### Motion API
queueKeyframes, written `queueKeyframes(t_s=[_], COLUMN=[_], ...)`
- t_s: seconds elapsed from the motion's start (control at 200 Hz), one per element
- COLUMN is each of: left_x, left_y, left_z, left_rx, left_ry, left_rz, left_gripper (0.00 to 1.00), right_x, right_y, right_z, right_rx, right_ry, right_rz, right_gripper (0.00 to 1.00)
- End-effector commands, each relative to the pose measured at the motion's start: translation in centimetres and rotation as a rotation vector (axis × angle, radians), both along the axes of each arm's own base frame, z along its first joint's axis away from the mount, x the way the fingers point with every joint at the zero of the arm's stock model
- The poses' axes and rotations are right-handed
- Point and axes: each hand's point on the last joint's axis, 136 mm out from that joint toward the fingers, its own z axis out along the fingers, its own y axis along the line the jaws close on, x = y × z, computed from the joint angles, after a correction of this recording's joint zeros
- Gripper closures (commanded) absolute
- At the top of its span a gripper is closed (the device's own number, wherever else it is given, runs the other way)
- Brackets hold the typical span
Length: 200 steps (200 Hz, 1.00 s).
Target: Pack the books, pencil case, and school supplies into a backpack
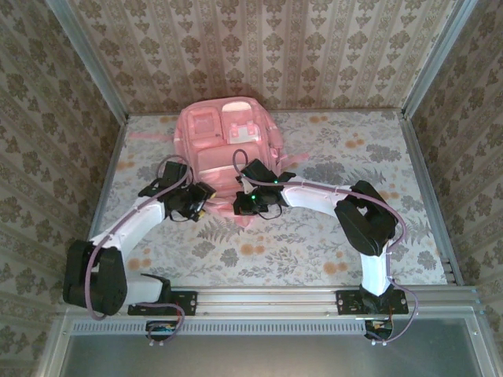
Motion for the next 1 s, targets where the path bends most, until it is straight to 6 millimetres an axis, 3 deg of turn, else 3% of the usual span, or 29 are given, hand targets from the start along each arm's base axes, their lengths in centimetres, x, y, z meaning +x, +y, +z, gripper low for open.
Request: queueKeyframes(t_s=[0.0, 0.17, 0.505, 0.715, 0.995], left_x=[0.8, 0.9, 2.0, 2.0, 2.1], left_y=[-0.7, -1.6, -0.7, -0.3, 0.6], left_z=[-0.5, -1.7, -2.0, -2.3, -1.0], left_rx=[-0.011, 0.013, 0.079, 0.094, 0.099], left_ry=[0.004, 0.029, -0.016, -0.015, -0.047], left_rz=[0.041, 0.021, 0.019, 0.016, 0.021], left_gripper=[0.40, 0.49, 1.00, 1.00, 1.00], right_x=[0.3, 0.3, -0.2, 0.0, 0.0], right_y=[0.1, -0.1, -4.3, -6.1, -8.3], right_z=[0.4, 0.1, 0.2, 1.0, 0.3], right_rx=[0.003, -0.013, -0.222, -0.293, -0.355], right_ry=[-0.027, -0.031, -0.114, -0.164, -0.140], right_rz=[-0.006, -0.006, 0.013, 0.019, 0.019], right_gripper=[1.00, 1.00, 1.00, 1.00, 1.00])
